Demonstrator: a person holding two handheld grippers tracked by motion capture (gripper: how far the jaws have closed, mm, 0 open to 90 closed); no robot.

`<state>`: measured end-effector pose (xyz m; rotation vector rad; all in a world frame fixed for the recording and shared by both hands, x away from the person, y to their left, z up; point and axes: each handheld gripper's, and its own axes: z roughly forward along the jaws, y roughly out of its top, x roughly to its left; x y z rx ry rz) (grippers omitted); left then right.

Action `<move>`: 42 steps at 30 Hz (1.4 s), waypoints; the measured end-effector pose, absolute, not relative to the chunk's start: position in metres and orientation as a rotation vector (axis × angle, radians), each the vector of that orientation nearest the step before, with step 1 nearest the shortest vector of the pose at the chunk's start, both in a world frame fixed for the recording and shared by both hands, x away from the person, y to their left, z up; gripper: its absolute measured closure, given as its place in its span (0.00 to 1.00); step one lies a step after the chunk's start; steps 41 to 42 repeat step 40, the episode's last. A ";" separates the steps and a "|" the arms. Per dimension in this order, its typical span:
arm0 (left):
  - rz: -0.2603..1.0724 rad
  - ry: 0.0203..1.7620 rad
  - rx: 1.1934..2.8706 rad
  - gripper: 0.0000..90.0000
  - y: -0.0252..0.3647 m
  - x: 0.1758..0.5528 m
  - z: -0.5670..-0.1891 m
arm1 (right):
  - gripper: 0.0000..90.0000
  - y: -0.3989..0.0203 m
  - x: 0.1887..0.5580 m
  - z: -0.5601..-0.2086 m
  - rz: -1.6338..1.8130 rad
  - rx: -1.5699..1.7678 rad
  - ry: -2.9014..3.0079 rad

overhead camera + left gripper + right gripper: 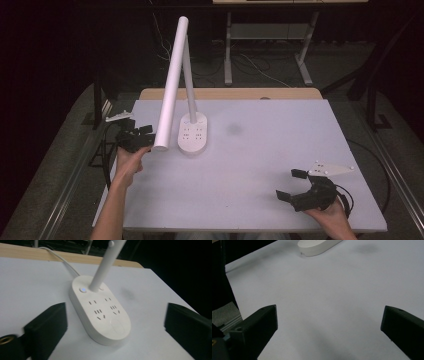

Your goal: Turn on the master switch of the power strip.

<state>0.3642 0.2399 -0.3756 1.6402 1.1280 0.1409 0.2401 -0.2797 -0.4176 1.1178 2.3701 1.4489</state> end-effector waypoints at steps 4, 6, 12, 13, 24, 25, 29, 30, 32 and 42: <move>0.145 1.100 1.640 0.00 0.236 0.351 -0.373 | 0.00 -0.279 0.240 -0.418 1.447 1.113 2.373; 0.152 1.081 1.655 0.00 0.235 0.345 -0.373 | 0.00 -0.279 0.240 -0.418 1.447 1.112 2.373; 0.161 1.050 1.653 0.00 0.233 0.327 -0.375 | 0.00 -0.279 0.241 -0.418 1.446 1.113 2.375; 0.164 1.047 1.656 0.00 0.232 0.325 -0.376 | 0.00 -0.279 0.241 -0.418 1.446 1.113 2.374; 0.155 1.025 1.657 0.00 0.219 0.291 -0.395 | 0.00 -0.282 0.240 -0.417 1.458 1.136 2.354; 0.152 1.024 1.659 0.00 0.217 0.288 -0.397 | 0.00 -0.283 0.240 -0.417 1.459 1.135 2.353; 0.141 1.011 1.678 0.00 0.210 0.276 -0.404 | 0.00 -0.283 0.239 -0.417 1.460 1.133 2.352; 0.133 1.012 1.676 0.00 0.208 0.274 -0.406 | 0.00 -0.283 0.239 -0.417 1.461 1.133 2.352; 0.131 1.004 1.697 0.00 0.204 0.270 -0.409 | 0.00 -0.283 0.240 -0.417 1.461 1.138 2.352; 0.117 0.976 1.745 0.00 0.195 0.263 -0.416 | 0.00 -0.284 0.239 -0.418 1.466 1.135 2.354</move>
